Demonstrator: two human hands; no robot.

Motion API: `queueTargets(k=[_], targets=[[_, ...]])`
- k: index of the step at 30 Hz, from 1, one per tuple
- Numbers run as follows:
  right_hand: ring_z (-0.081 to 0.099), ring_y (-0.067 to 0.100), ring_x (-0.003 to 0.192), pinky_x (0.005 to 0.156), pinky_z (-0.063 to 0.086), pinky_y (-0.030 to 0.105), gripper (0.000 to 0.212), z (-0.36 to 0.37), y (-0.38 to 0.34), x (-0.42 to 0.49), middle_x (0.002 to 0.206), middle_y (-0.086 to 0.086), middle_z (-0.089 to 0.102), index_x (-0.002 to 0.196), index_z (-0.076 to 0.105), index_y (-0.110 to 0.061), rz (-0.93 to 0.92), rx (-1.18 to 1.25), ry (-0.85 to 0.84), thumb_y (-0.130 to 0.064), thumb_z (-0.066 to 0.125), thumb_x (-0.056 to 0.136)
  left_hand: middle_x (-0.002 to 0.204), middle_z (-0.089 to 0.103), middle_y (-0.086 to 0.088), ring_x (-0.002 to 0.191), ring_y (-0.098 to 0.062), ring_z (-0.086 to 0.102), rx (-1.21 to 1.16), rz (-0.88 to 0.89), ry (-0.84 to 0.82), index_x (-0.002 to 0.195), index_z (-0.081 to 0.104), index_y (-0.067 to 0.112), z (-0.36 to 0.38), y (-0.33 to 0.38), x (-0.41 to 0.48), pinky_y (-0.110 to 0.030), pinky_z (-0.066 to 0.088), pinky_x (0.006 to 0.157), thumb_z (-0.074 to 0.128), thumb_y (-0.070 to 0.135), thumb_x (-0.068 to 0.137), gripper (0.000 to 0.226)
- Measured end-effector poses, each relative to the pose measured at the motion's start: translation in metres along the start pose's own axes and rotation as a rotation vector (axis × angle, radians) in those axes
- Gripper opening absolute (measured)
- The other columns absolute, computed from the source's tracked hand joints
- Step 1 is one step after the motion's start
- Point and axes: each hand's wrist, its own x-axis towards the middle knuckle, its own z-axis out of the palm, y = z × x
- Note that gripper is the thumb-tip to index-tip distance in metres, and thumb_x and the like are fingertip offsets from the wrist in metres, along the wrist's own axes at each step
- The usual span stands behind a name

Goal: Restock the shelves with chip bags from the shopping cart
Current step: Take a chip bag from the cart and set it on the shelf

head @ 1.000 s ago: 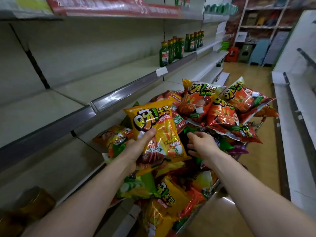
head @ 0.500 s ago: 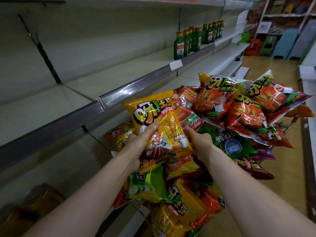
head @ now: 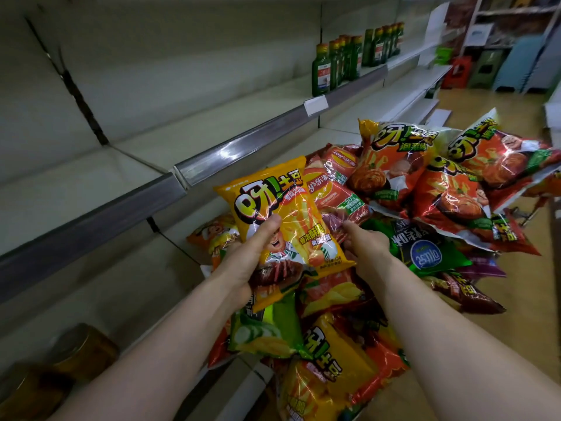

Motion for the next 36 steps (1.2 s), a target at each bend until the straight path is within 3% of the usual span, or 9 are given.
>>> queueTargets(k=[3, 7, 13, 19, 22, 26, 29, 33, 36], targets=[[0.032, 0.009, 0.03, 0.033, 0.025, 0.017, 0.036, -0.005, -0.002, 0.0, 0.037, -0.003, 0.041, 0.06, 0.049, -0.012, 0.005, 0.061, -0.025, -0.011, 0.06, 0.093, 0.143, 0.049, -0.001, 0.128, -0.03, 0.05, -0.028, 0.005, -0.006, 0.134, 0.048, 0.037, 0.003, 0.001, -0.003, -0.057, 0.042, 0.1, 0.084, 0.078, 0.023, 0.124], [0.044, 0.009, 0.038, 0.047, 0.039, 0.024, 0.027, -0.012, -0.008, -0.013, 0.041, -0.003, 0.048, 0.068, 0.052, -0.015, 0.046, 0.071, -0.06, -0.012, 0.057, 0.094, 0.129, 0.061, -0.004, 0.119, -0.03, 0.058, -0.053, 0.038, -0.052, 0.08, 0.069, 0.046, 0.012, 0.014, -0.027, -0.054, 0.044, 0.101, 0.087, 0.07, 0.022, 0.065], [0.053, 0.015, 0.063, 0.072, 0.051, 0.034, 0.022, -0.023, -0.019, -0.033, 0.06, 0.002, 0.055, 0.074, 0.057, -0.012, 0.052, 0.162, -0.109, -0.012, 0.056, 0.096, 0.087, 0.076, -0.009, 0.07, -0.022, 0.073, -0.12, 0.013, -0.261, 0.104, 0.066, 0.016, 0.022, 0.03, -0.048, -0.031, 0.059, 0.058, 0.068, 0.049, 0.062, 0.054], [0.054, 0.014, 0.069, 0.074, 0.046, 0.034, 0.021, -0.051, -0.037, -0.062, 0.06, -0.002, 0.058, 0.077, 0.058, -0.017, -0.051, 0.185, -0.195, -0.016, 0.053, 0.098, 0.086, 0.076, -0.008, 0.074, -0.024, 0.074, -0.189, 0.035, -0.405, 0.073, 0.077, 0.021, 0.036, 0.038, -0.062, -0.041, 0.054, 0.075, 0.065, 0.045, 0.072, 0.027], [0.055, 0.014, 0.075, 0.074, 0.045, 0.034, 0.017, -0.068, -0.051, -0.079, 0.07, 0.0, 0.06, 0.085, 0.059, -0.017, -0.118, 0.203, -0.256, -0.015, 0.049, 0.099, 0.1, 0.075, -0.009, 0.086, -0.025, 0.073, -0.206, 0.046, -0.481, 0.085, 0.077, 0.022, 0.051, 0.048, -0.071, -0.04, 0.057, 0.076, 0.064, 0.049, 0.073, 0.032], [0.064, 0.018, 0.078, 0.066, 0.055, 0.031, 0.021, -0.089, -0.065, -0.104, 0.093, 0.01, 0.069, 0.11, 0.065, -0.004, -0.211, 0.193, -0.383, -0.01, 0.055, 0.092, 0.121, 0.068, -0.012, 0.105, -0.029, 0.068, -0.188, 0.04, -0.638, 0.111, 0.073, 0.018, 0.075, 0.059, -0.083, -0.042, 0.058, 0.077, 0.089, 0.052, 0.046, 0.075], [0.067, 0.018, 0.074, 0.065, 0.056, 0.028, 0.026, -0.105, -0.07, -0.122, 0.088, 0.01, 0.072, 0.108, 0.064, -0.003, -0.247, 0.214, -0.425, -0.007, 0.058, 0.083, 0.125, 0.065, -0.013, 0.11, -0.031, 0.065, -0.173, 0.075, -0.763, 0.115, 0.071, 0.018, 0.09, 0.064, -0.095, -0.042, 0.057, 0.08, 0.092, 0.052, 0.043, 0.083], [0.06, 0.031, 0.105, 0.102, 0.044, 0.046, 0.033, -0.132, -0.081, -0.146, 0.124, 0.027, 0.061, 0.123, 0.062, 0.002, -0.265, 0.063, -0.337, -0.013, 0.057, 0.093, 0.117, 0.069, -0.013, 0.101, -0.029, 0.069, -0.173, 0.091, -0.863, 0.104, 0.076, 0.019, 0.105, 0.072, -0.11, -0.04, 0.058, 0.076, 0.093, 0.05, 0.039, 0.074], [0.06, 0.033, 0.11, 0.1, 0.046, 0.044, 0.039, -0.15, -0.091, -0.167, 0.128, 0.025, 0.059, 0.126, 0.059, 0.004, -0.294, 0.047, -0.3, -0.017, 0.057, 0.093, 0.107, 0.073, -0.012, 0.091, -0.027, 0.072, -0.171, 0.115, -0.908, 0.097, 0.078, 0.019, 0.118, 0.077, -0.124, -0.037, 0.059, 0.069, 0.095, 0.049, 0.032, 0.073]])
